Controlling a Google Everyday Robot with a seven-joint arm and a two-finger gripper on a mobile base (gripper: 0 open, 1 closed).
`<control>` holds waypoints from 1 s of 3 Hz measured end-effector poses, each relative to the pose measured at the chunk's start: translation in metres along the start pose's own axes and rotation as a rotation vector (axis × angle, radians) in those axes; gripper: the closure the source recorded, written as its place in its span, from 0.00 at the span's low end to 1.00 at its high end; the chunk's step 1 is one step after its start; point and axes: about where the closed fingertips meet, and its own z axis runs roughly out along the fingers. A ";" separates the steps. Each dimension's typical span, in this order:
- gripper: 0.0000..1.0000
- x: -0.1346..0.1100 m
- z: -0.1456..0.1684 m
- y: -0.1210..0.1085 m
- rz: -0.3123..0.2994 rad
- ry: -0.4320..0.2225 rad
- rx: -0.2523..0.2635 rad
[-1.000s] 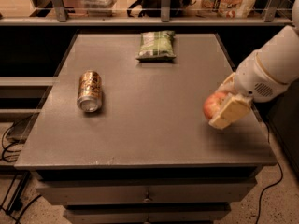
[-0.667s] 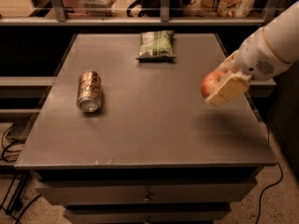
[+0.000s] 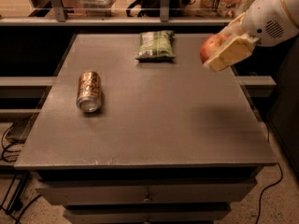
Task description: Move apple near green jalapeno chip bag
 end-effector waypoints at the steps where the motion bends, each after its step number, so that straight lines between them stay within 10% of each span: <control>1: 1.00 0.016 0.015 0.002 0.103 0.005 0.006; 3: 1.00 0.018 0.082 -0.021 0.370 -0.088 0.101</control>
Offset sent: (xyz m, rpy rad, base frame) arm 0.0490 0.0153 -0.0756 0.2588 0.0875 -0.4022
